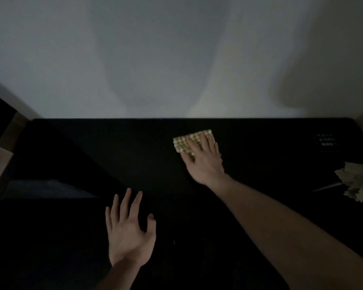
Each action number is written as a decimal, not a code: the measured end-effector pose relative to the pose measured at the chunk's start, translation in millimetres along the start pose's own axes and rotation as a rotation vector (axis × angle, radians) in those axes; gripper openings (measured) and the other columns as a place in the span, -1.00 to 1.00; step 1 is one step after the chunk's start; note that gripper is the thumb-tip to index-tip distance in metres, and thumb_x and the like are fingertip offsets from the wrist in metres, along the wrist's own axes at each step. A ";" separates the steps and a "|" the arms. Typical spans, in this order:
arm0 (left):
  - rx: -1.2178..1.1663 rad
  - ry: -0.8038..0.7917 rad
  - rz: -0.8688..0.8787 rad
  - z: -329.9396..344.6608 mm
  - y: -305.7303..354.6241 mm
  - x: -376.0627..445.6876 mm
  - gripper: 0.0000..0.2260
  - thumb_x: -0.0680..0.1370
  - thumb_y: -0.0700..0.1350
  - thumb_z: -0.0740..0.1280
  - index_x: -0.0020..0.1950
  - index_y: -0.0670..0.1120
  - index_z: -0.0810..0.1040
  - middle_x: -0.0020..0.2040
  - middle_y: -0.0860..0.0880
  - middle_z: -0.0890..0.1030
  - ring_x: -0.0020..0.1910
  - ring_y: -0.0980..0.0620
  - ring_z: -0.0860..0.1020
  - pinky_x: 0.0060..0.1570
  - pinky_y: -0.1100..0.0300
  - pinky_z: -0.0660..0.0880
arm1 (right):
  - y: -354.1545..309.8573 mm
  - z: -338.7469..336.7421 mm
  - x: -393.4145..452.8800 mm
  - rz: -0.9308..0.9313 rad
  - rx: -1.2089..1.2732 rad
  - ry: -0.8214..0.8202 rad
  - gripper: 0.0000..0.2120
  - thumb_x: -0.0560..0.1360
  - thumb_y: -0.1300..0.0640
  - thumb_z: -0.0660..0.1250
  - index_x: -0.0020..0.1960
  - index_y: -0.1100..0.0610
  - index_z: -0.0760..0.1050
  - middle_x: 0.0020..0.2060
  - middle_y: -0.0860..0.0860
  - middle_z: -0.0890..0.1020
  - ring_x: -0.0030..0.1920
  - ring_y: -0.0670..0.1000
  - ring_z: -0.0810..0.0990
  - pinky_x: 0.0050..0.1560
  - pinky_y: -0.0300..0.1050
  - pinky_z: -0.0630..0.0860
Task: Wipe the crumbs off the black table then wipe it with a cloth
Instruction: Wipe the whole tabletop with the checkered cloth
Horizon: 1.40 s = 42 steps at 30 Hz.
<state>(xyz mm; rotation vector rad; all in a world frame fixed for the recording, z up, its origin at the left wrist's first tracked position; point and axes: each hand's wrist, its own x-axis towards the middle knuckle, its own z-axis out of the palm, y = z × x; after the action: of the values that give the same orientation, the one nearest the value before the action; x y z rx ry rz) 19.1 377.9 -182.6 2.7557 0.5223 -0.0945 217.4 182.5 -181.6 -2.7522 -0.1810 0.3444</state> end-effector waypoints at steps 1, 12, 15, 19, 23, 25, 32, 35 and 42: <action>-0.001 0.001 -0.003 1.2 -0.6 0.7 -0.41 0.57 0.16 0.26 0.60 0.16 0.24 0.67 0.09 0.11 0.69 0.00 -0.07 0.66 -0.13 -0.05 | -3.8 -4.0 19.3 0.029 0.004 -0.008 -0.39 0.64 -0.34 -0.05 0.64 -0.19 0.11 0.69 0.10 -0.10 0.67 0.18 -0.20 0.65 0.18 -0.18; -0.008 0.003 0.013 0.7 -2.3 0.7 -0.42 0.57 0.21 0.16 0.60 0.20 0.20 0.68 0.12 0.07 0.69 0.01 -0.10 0.66 -0.12 -0.06 | 3.6 -1.8 26.5 -0.007 0.079 0.167 -0.54 0.67 0.10 0.21 0.56 -0.02 0.32 0.63 0.09 0.24 0.64 0.12 0.15 0.66 0.10 0.06; -0.018 -0.007 0.016 -1.8 -1.7 0.1 -0.42 0.58 0.20 0.16 0.60 0.19 0.20 0.68 0.12 0.07 0.69 0.00 -0.11 0.66 -0.12 -0.08 | 25.5 6.9 -37.4 -0.125 0.088 0.156 -0.51 0.61 0.28 0.25 0.52 0.06 0.39 0.59 0.09 0.33 0.62 0.09 0.22 0.64 0.08 0.16; -0.032 -0.010 0.015 -4.0 -0.4 -1.7 -0.42 0.58 0.19 0.17 0.61 0.18 0.20 0.68 0.12 0.06 0.69 0.01 -0.12 0.66 -0.11 -0.10 | 40.2 32.8 -153.1 -0.192 0.112 0.054 -0.43 0.57 0.24 0.18 0.57 0.01 0.37 0.65 -0.03 0.22 0.67 0.00 0.10 0.62 0.05 0.17; -0.048 0.004 0.012 -4.1 -0.6 -3.8 -0.43 0.58 0.15 0.24 0.60 0.15 0.25 0.67 0.09 0.13 0.68 -0.03 -0.07 0.66 -0.14 -0.06 | 37.6 51.5 -276.6 -0.268 0.145 -0.001 -0.50 0.56 -0.01 0.26 0.50 -0.05 0.46 0.62 -0.11 0.27 0.62 -0.03 0.24 0.50 -0.03 0.30; -0.043 0.002 0.004 -3.1 0.5 -3.3 -0.43 0.58 0.14 0.27 0.59 0.14 0.27 0.67 0.07 0.15 0.68 -0.05 -0.04 0.65 -0.15 -0.05 | 38.1 56.9 -308.4 -0.286 0.140 -0.009 -0.62 0.51 -0.14 0.34 0.31 -0.13 0.54 0.58 -0.13 0.35 0.57 -0.02 0.35 0.44 -0.04 0.34; -0.030 0.019 -0.001 -4.1 2.5 -4.8 -0.43 0.59 0.14 0.24 0.60 0.13 0.24 0.67 0.07 0.13 0.68 -0.04 -0.05 0.66 -0.15 -0.06 | 18.9 29.4 -224.9 -0.103 0.041 -0.083 -0.28 0.61 -0.28 0.12 0.67 -0.07 -0.02 0.68 -0.09 -0.22 0.65 -0.05 -0.34 0.67 0.05 -0.17; -0.026 0.033 -0.001 -2.4 3.1 -4.6 -0.43 0.59 0.15 0.23 0.60 0.13 0.23 0.67 0.08 0.13 0.68 -0.03 -0.05 0.66 -0.15 -0.06 | 3.2 19.7 -162.6 0.007 0.106 -0.062 -0.42 0.64 -0.25 0.07 0.57 -0.03 0.14 0.69 -0.01 -0.06 0.67 0.04 -0.28 0.67 0.15 -0.19; -0.037 0.013 0.006 -2.1 1.2 -5.2 -0.43 0.59 0.15 0.22 0.60 0.14 0.22 0.68 0.07 0.11 0.68 -0.05 -0.06 0.65 -0.15 -0.09 | 1.7 35.0 -230.3 -0.075 0.115 -0.051 -0.37 0.71 -0.01 0.03 0.68 -0.02 -0.20 0.66 -0.08 -0.25 0.64 -0.09 -0.34 0.67 0.00 -0.18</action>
<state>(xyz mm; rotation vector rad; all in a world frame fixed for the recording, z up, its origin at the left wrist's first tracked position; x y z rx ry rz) 14.7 375.8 -179.6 2.7231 0.5146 -0.0644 -13.2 153.8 -164.6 -2.6169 -0.2684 0.3931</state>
